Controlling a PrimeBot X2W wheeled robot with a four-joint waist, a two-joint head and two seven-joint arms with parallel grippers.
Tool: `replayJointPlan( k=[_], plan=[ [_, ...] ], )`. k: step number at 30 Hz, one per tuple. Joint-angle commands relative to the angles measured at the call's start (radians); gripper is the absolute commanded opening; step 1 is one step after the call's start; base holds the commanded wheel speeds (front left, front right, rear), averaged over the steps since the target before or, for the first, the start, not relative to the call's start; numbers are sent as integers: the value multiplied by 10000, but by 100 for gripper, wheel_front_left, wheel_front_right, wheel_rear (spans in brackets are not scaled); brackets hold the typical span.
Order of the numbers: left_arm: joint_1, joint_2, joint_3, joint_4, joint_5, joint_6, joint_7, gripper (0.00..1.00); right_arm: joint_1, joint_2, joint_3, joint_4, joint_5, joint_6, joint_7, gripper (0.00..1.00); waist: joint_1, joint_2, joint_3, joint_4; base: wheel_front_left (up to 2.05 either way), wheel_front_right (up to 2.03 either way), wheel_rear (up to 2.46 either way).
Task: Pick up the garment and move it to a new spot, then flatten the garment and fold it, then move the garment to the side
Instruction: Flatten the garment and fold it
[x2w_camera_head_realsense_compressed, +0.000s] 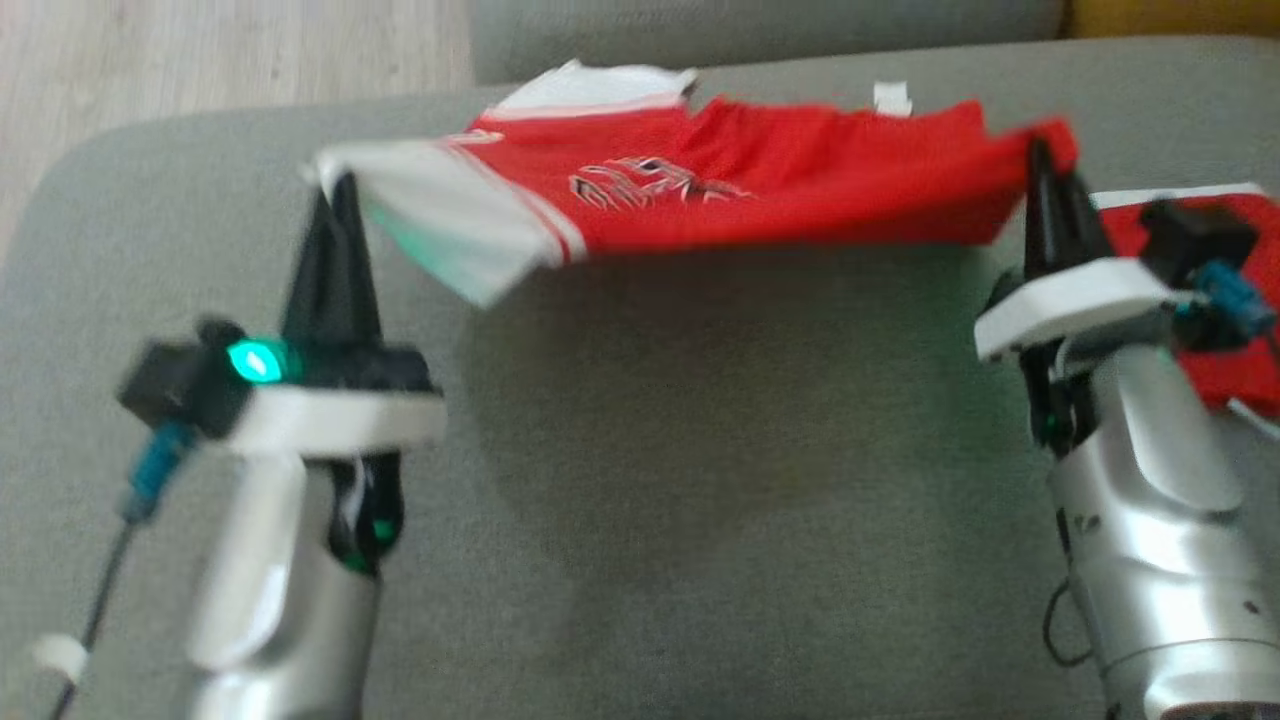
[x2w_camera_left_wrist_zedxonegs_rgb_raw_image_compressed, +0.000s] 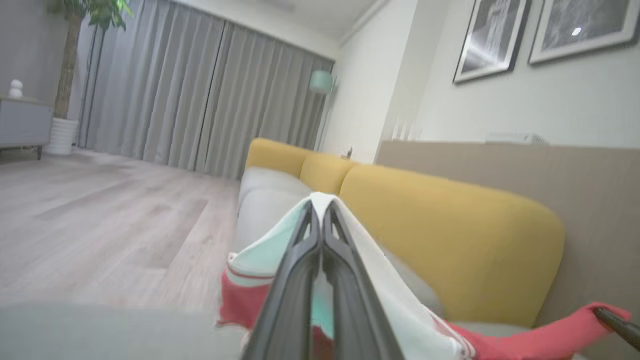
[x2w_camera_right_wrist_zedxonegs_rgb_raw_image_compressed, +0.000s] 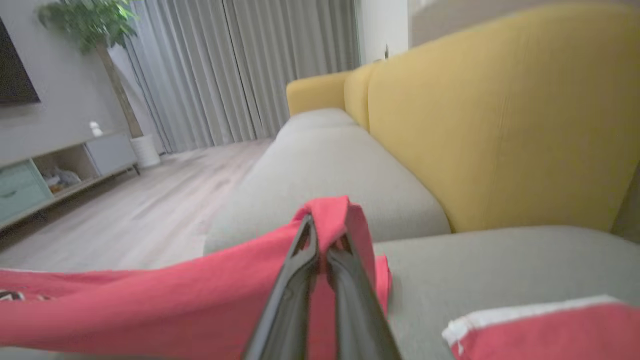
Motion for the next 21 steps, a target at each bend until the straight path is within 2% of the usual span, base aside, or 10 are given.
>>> replayJointPlan(
  k=[1,6,10,11,15,19,21],
  plan=[
    [-829,164,519,-505,-249,-48,34,0,-405,-72,449,-915,92,-9,-129,0,0,0,-402,-174,0,0,0],
    [-1763,290,907,-1223,-877,-70,450,0,-240,-695,1236,-3393,725,-9,469,0,0,0,-1068,-375,0,0,0],
    [-1793,437,1263,-2619,-1301,88,954,0,85,-1211,1497,-5552,1169,-9,1376,0,0,0,-1334,-578,0,0,0],
    [-1793,437,1263,-2619,-1301,88,954,0,85,-1211,1497,-5552,1169,-9,1376,0,0,0,-1334,-578,0,0,0],
    [-1270,636,1612,-4526,-1758,419,1866,0,796,-1527,1267,-7757,1398,-9,2438,0,0,0,-1322,-643,0,0,0],
    [-860,966,1794,-5985,-2116,637,2901,0,1625,-1468,695,-9561,1542,-9,3555,0,0,0,-1023,-560,0,0,0],
    [-862,1190,1856,-6275,-2144,683,3272,0,1863,-1409,533,-10117,1539,-9,4026,0,0,0,-753,-519,0,0,0]
  ],
)
